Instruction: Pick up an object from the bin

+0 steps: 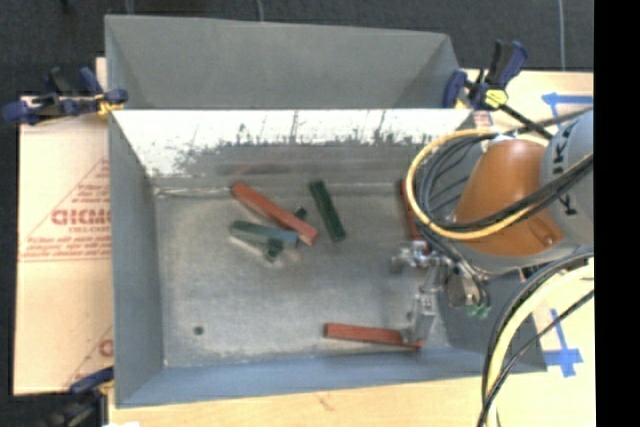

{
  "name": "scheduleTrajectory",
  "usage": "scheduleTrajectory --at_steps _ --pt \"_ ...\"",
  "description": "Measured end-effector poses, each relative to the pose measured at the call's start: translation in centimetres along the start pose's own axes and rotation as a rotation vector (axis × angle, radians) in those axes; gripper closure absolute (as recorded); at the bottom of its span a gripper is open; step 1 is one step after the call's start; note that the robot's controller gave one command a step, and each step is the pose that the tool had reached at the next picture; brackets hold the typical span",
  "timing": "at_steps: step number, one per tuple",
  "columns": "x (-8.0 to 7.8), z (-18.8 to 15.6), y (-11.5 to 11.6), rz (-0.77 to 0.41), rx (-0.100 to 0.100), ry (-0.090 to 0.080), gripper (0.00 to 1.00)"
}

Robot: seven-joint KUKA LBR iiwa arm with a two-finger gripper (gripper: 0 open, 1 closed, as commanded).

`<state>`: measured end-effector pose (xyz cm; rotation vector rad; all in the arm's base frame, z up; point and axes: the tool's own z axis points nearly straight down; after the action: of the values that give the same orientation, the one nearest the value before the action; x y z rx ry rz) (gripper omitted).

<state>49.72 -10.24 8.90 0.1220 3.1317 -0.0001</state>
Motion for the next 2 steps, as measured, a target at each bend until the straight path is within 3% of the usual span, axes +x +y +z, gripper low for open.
scheduleTrajectory --at_steps 2 --pt "2.7 -1.1 2.1 -0.011 -0.001 0.007 0.00"
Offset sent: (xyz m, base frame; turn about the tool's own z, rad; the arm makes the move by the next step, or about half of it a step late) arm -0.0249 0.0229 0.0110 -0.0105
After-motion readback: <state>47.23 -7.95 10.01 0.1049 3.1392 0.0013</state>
